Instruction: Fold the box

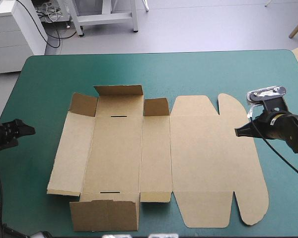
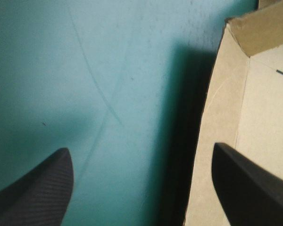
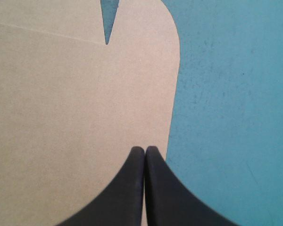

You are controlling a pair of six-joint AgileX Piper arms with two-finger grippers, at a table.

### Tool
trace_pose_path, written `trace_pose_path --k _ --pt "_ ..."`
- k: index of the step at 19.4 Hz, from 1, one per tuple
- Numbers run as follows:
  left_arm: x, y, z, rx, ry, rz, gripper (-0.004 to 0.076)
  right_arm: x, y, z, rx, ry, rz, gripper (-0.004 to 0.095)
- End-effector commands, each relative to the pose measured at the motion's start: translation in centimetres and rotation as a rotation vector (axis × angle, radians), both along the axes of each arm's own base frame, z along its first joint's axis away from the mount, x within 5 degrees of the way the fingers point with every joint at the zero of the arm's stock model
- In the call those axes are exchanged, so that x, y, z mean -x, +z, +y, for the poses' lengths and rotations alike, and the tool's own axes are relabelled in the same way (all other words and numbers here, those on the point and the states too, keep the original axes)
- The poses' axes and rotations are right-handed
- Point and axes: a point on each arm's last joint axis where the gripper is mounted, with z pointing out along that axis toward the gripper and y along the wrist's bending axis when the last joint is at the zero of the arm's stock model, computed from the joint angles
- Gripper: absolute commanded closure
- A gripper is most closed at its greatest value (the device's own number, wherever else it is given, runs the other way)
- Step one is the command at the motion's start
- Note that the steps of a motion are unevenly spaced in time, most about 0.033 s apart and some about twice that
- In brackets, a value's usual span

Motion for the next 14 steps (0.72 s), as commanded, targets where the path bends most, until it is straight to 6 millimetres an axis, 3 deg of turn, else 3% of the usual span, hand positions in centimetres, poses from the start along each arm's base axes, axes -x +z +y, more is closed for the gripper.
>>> trace_pose_path --k 1,7,14 --pt "0.3 0.2 -2.1 0.101 -0.051 -0.007 0.0153 0.0 1.7 -0.2 0.006 0.007 -0.119 0.0929" --pt "1.2 -3.2 -5.0 0.151 -0.144 0.12 0.0153 0.0 1.7 -0.2 0.022 0.022 -0.123 0.0929" --pt "0.7 -4.5 -9.4 0.195 -0.28 0.178 0.0153 -0.1 1.8 -0.2 0.022 0.023 -0.137 0.0929"
